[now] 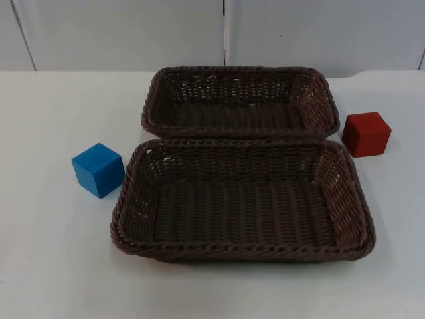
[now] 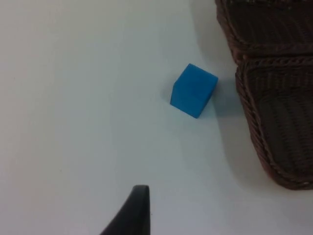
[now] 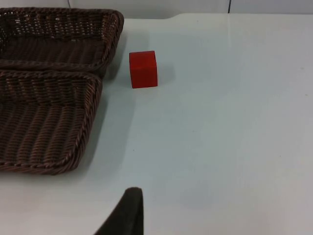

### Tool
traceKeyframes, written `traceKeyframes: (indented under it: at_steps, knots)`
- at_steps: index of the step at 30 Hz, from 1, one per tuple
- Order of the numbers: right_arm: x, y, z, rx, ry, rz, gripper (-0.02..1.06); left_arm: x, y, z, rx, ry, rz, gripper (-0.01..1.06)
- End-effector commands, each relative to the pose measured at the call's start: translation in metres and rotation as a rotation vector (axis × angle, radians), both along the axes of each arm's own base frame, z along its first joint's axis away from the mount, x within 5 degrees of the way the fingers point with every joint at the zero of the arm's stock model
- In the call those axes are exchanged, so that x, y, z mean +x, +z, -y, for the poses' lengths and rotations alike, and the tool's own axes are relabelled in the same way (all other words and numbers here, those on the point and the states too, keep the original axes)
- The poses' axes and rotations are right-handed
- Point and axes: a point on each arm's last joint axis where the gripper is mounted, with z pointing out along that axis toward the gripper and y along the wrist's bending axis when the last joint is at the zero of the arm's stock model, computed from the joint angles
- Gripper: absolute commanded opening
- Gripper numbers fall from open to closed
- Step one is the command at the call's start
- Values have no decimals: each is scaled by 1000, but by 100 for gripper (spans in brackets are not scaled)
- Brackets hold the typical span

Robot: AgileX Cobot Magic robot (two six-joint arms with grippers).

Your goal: Pick up one cube with the left hand and place it into the upper basket. Pick up one cube with the right hand and place it into the lower basket.

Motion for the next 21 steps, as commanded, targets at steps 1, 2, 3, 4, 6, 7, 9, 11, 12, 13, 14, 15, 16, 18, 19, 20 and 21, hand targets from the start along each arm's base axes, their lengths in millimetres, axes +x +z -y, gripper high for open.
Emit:
traceKeyframes:
  at_steps: [1, 2, 3, 4, 6, 7, 9, 11, 12, 13, 14, 15, 16, 18, 19, 20, 21]
  knots:
    - [0, -1, 0, -11, -5, 6, 105, 16, 5, -1, 9, -2, 17, 105]
    - [0, -1, 0, -11, -5, 6, 105, 16, 5, -1, 9, -2, 17, 105]
    - [0, -1, 0, -11, -5, 6, 105, 22, 6, -2, 10, 3, 21, 105]
    - [0, -1, 0, -11, -5, 6, 105, 28, 7, -2, 8, 8, 19, 105]
    - [0, -1, 0, -11, -5, 6, 105, 40, 9, -3, 5, 13, 5, 105]
    - [0, -1, 0, -11, -5, 6, 105, 40, 9, -3, 5, 13, 5, 105]
    - [0, -1, 0, -11, -5, 6, 105, 53, 9, -3, 22, 1, -19, 105]
    - [0, -1, 0, -11, -5, 6, 105, 65, 9, -4, 30, -1, -34, 105]
    - [0, -1, 0, -11, -5, 6, 105, 72, 8, -4, 25, 5, -38, 105]
    - [0, -1, 0, -11, -5, 6, 105, 72, 8, -4, 25, 5, -38, 105]
    - [0, -1, 0, -11, -5, 6, 105, 78, 6, -5, 25, 9, -46, 105]
    - [0, -1, 0, -11, -5, 6, 105, 85, 5, -6, 27, 14, -48, 105]
    - [0, -1, 0, -11, -5, 6, 105, 90, 5, -6, 34, 15, -40, 105]
    - [0, -1, 0, -11, -5, 6, 105, 96, 3, -7, 41, 13, -47, 105]
    - [0, -1, 0, -11, -5, 6, 105, 105, 0, -7, 41, 18, -58, 105]
    - [0, -1, 0, -11, -5, 6, 105, 111, -1, -8, 37, 20, -62, 105]
    - [0, -1, 0, -11, -5, 6, 105, 114, -3, -8, 37, 18, -69, 105]
